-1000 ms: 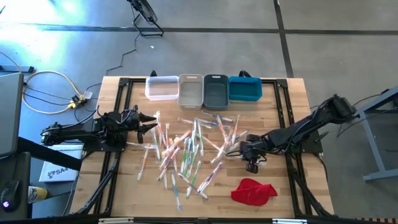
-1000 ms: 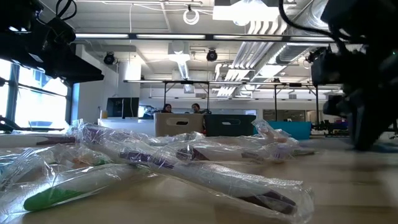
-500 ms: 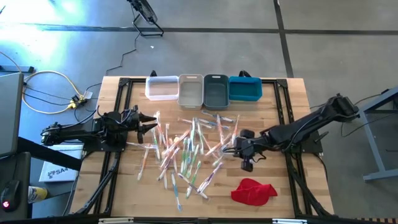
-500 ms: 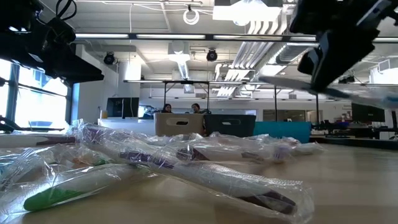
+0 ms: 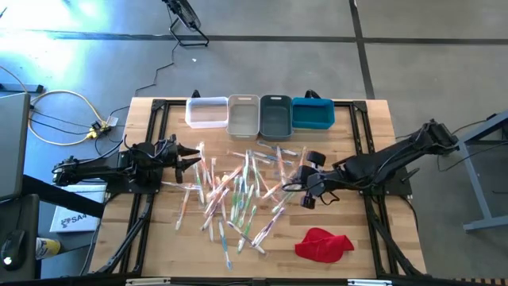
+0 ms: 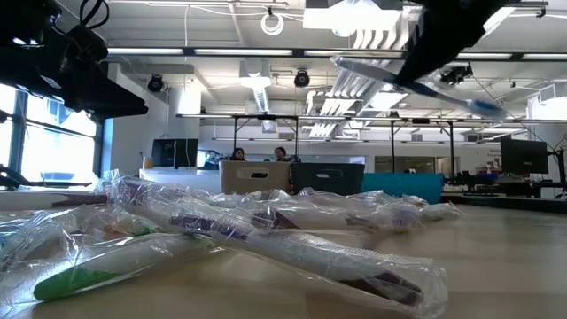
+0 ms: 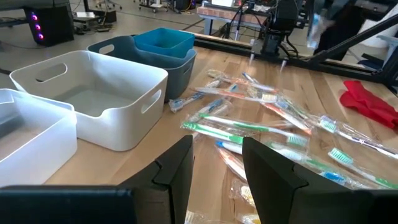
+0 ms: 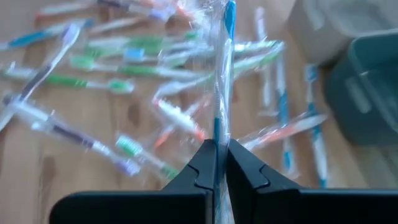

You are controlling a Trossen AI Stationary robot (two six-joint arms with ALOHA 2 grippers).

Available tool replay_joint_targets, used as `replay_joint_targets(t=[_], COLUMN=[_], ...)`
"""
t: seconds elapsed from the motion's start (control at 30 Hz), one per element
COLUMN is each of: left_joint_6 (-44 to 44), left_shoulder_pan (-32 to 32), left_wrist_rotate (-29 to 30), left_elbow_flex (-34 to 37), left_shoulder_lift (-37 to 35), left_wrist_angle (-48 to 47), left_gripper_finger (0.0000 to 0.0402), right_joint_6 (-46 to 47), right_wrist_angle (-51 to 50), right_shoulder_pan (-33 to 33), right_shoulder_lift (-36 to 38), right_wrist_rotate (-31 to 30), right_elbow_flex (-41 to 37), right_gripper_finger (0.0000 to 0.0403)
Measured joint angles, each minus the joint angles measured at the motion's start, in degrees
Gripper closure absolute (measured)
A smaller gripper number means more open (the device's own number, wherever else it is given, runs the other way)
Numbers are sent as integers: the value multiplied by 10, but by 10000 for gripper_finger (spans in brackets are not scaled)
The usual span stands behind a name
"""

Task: Pick & Place Toothbrushes
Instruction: Put the blue toothbrush into the blue bin

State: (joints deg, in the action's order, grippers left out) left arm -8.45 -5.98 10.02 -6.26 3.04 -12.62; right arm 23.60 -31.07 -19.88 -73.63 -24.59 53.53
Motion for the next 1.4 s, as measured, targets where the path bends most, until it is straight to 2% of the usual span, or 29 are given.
replay_joint_targets(t=[0.23, 0.7, 1.4], left_joint_6=[0, 0, 0], left_shoulder_pan=[0, 0, 0], left_wrist_rotate=[0, 0, 1], left_elbow_flex=[0, 0, 0], left_shoulder_lift=[0, 0, 0], left_wrist_angle=[0, 0, 0], left_gripper_finger=[265, 265, 265], right_joint_6=[-1, -14, -124], right_wrist_angle=[0, 0, 0], right_shoulder_pan=[0, 31, 207], right_shoulder_lift=[0, 0, 0], right_wrist_rotate=[-55, -85, -80], right_elbow_flex=[20, 21, 21], right_gripper_finger=[394, 394, 394])
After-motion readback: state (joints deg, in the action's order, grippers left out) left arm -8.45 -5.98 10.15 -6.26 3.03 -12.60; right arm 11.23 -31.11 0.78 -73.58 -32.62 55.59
